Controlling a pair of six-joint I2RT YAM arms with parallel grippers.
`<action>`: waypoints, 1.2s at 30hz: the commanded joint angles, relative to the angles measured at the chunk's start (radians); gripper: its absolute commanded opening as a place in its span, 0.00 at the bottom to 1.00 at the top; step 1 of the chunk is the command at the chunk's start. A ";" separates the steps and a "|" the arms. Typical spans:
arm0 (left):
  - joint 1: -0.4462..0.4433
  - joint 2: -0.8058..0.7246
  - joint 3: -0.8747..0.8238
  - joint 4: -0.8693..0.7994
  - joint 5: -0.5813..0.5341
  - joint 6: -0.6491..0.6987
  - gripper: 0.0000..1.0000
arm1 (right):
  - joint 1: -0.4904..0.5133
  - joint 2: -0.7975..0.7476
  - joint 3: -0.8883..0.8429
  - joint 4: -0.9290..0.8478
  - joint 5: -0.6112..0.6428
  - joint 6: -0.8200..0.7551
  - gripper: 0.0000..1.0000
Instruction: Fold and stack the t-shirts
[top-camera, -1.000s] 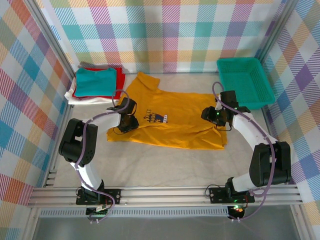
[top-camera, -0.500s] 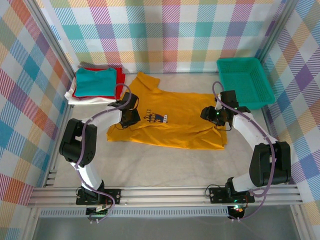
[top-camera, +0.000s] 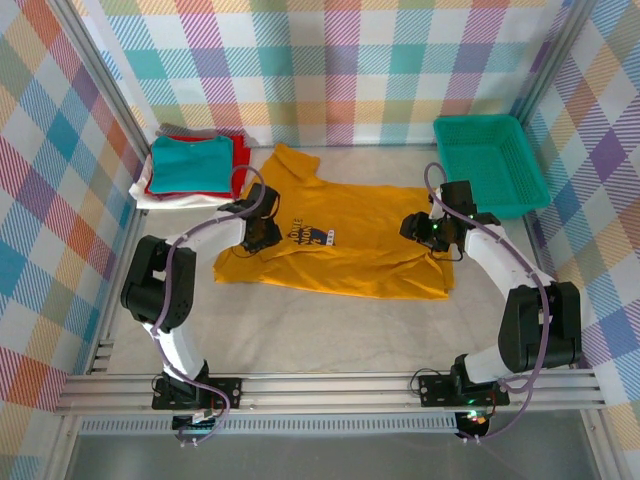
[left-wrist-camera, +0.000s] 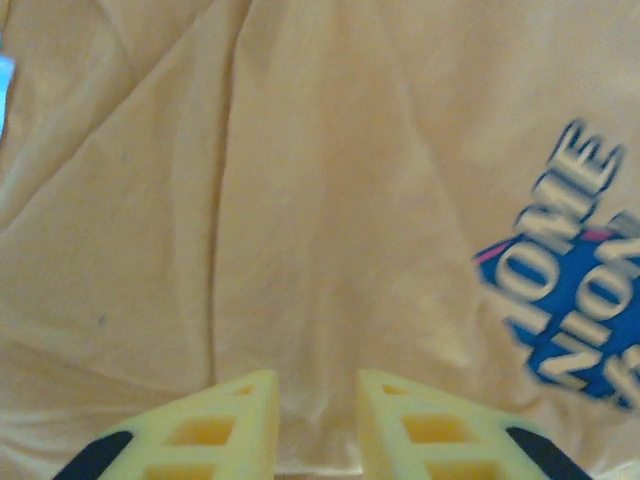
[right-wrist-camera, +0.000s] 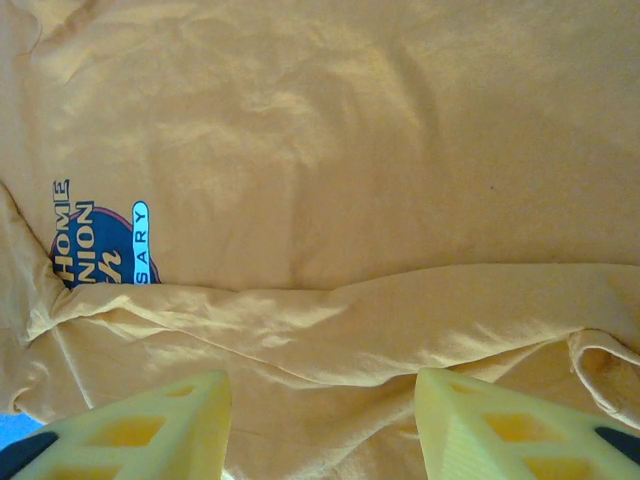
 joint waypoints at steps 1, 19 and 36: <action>0.010 -0.032 -0.043 0.017 0.029 -0.034 0.32 | 0.025 -0.010 0.024 0.013 -0.044 -0.040 0.58; 0.017 -0.009 -0.084 0.043 -0.009 -0.043 0.33 | 0.156 0.049 0.072 0.056 -0.096 -0.075 0.69; 0.007 0.012 -0.113 0.073 0.014 -0.062 0.35 | 0.155 0.085 0.091 0.052 -0.095 -0.060 0.69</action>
